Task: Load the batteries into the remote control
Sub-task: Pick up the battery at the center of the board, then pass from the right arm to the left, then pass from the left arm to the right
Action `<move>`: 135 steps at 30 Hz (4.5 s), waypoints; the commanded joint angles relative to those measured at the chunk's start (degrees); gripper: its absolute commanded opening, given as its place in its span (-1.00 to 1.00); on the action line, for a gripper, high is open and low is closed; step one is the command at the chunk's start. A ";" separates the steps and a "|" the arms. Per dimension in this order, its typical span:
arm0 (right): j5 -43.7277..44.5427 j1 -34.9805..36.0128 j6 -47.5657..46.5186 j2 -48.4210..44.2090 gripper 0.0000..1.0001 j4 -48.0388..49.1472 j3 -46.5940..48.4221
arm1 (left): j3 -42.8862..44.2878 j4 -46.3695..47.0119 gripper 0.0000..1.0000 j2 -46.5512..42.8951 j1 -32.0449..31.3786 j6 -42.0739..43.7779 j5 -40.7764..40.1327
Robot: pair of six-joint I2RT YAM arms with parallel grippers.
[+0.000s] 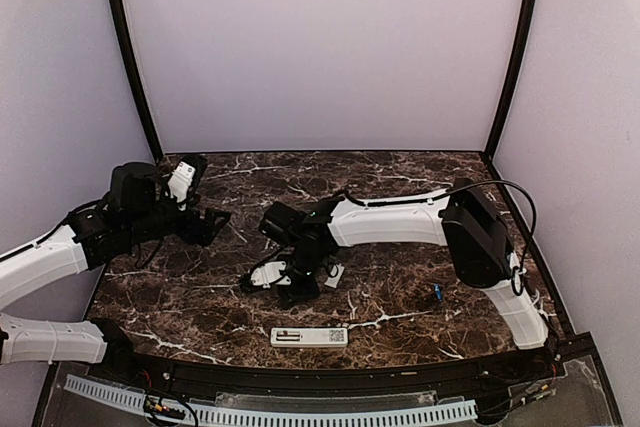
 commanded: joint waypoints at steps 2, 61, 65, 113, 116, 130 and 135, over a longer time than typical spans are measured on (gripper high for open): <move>3.71 -0.21 -0.29 0.60 -0.42 -2.39 -1.42 | -0.77 1.10 0.78 -1.33 0.50 -0.38 0.74; -1.55 -3.46 45.40 -38.23 -1.00 42.60 -24.07 | 2.05 16.40 0.54 5.94 -6.47 8.35 27.15; -1.31 -3.47 45.41 -39.00 -1.00 43.39 -25.21 | 2.84 19.68 0.34 7.89 -6.68 7.74 26.75; -13.93 -7.10 78.02 -27.49 -0.12 24.48 -10.98 | 7.20 7.96 -1.00 8.77 -11.38 20.26 15.70; -13.80 -6.88 77.55 -26.75 -0.39 24.60 -10.58 | 7.26 7.76 -1.00 8.92 -11.58 20.34 15.65; -13.06 -6.78 75.79 -26.57 -0.97 23.47 -10.06 | 7.09 7.28 -1.00 9.26 -11.89 21.54 15.56; -13.14 -6.77 75.40 -27.35 -1.00 22.53 -11.53 | 7.13 6.17 -1.00 9.33 -12.00 21.48 15.42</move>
